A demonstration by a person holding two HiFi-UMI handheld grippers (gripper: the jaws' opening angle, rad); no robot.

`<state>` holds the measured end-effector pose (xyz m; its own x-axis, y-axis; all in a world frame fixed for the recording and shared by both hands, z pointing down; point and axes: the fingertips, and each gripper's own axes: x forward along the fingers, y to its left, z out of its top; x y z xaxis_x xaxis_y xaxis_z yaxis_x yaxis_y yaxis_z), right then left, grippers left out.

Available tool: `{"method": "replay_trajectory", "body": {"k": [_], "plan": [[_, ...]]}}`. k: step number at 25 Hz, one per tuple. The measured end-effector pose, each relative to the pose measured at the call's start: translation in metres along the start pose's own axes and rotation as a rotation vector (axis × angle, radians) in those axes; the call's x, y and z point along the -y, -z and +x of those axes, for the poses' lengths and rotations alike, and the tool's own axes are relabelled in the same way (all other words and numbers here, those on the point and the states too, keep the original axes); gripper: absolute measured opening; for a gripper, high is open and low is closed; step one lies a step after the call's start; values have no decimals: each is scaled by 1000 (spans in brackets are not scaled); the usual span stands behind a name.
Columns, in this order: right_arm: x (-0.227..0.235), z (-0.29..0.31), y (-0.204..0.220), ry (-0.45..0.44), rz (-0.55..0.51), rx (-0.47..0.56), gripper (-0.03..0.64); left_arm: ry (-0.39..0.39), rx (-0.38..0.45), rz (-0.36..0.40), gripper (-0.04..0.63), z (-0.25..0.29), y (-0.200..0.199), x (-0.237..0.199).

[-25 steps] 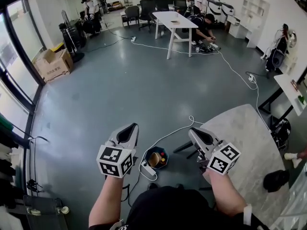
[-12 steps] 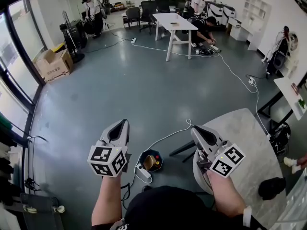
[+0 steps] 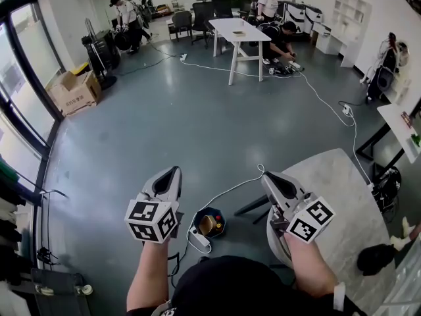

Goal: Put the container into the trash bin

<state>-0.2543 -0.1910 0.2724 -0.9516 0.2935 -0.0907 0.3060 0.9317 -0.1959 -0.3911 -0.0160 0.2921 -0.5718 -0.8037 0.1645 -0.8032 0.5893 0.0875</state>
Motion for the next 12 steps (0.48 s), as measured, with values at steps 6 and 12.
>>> {"method": "replay_trajectory", "body": {"k": [6,12], "plan": [[0,3,3,0,9,-2,-8,21,-13,4,8,3,4,5],[-4,11,6,-5,23,-9,-9,32,-27,3,9,5,8,2]]}}
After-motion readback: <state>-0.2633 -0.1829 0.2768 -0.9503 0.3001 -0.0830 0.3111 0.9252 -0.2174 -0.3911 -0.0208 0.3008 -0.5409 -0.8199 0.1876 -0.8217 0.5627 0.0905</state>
